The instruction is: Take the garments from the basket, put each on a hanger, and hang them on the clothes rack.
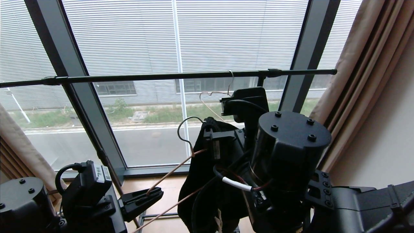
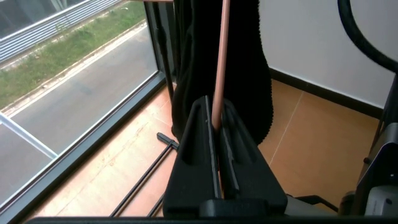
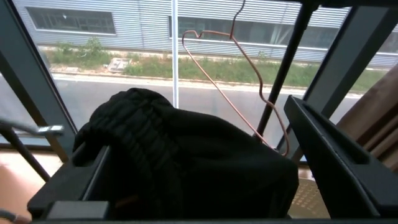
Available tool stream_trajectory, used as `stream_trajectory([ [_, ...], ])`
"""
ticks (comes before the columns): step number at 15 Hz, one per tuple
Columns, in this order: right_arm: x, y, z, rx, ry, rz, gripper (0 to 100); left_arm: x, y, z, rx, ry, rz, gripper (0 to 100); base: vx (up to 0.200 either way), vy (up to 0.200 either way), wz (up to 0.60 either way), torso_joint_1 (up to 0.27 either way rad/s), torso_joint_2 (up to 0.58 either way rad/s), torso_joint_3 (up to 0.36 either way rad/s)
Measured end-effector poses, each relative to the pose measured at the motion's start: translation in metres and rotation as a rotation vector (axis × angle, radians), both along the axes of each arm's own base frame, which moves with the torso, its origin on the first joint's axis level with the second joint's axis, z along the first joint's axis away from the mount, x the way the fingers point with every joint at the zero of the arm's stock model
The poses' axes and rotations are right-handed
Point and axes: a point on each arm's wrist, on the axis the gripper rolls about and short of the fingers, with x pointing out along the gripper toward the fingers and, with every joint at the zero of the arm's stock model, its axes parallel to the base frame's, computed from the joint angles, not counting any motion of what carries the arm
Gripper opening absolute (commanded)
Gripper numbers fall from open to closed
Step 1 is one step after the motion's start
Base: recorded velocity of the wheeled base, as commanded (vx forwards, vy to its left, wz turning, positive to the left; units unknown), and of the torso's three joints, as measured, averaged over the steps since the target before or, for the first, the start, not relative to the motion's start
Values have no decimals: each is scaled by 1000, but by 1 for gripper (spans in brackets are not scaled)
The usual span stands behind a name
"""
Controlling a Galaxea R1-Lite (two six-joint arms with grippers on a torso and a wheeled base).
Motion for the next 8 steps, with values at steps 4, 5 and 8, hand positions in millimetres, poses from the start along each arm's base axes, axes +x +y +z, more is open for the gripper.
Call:
stream_trajectory([
  [4,-10,5,-6,-20,10,30,100,2,0,-2,3,9,4,0,0,0,0,0,0,0],
  [5,-12,5,-6,-23,11,33,100,3,0,-2,4,12,8,0,0,0,0,0,0,0],
  [8,-16,4,-6,-29,12,45,100,8,2,-2,-6,-3,30,0,0,0,0,0,0,0],
])
